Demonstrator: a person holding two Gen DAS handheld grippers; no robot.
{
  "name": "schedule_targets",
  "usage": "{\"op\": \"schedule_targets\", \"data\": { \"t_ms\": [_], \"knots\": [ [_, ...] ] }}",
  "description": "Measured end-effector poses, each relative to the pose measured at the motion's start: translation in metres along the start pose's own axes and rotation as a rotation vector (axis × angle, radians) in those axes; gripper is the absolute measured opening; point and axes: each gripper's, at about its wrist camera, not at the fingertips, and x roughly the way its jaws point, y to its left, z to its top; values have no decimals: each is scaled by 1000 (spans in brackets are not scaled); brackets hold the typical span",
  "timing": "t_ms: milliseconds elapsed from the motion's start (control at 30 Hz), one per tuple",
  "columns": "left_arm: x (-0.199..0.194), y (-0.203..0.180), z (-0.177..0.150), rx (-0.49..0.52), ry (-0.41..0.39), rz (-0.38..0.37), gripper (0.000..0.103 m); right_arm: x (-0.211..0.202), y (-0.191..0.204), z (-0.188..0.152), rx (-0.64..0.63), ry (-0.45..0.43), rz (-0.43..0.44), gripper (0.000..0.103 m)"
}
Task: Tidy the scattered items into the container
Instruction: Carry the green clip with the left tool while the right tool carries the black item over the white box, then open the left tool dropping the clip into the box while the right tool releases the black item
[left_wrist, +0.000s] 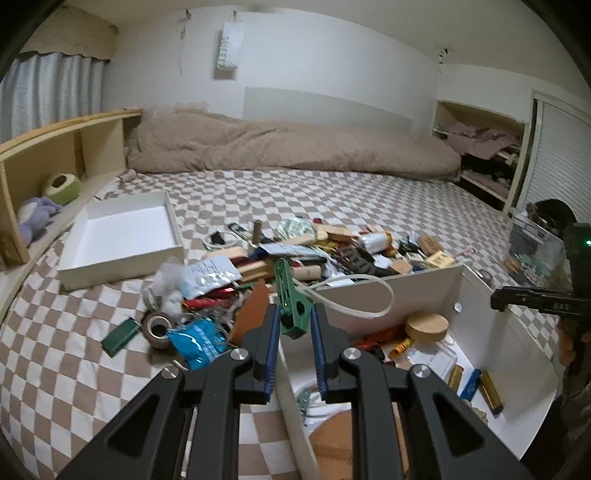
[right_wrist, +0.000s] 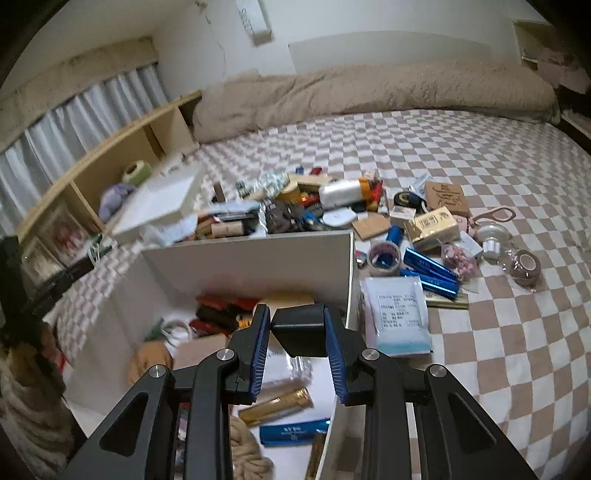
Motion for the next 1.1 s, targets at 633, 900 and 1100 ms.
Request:
{"op": "schedule_targets", "data": {
  "t_ms": [633,900,1100],
  "knots": [
    [30,-59,-4,198,138,-47,17,30,36,-11,-259,145,-121,30],
    [45,-58,-8,210,189,-47,17,34,39,-12,-283,160,-154,30],
    [58,-50,-11,206,225,5,17,35,40,-13,-292,166,-147,30]
  ]
}}
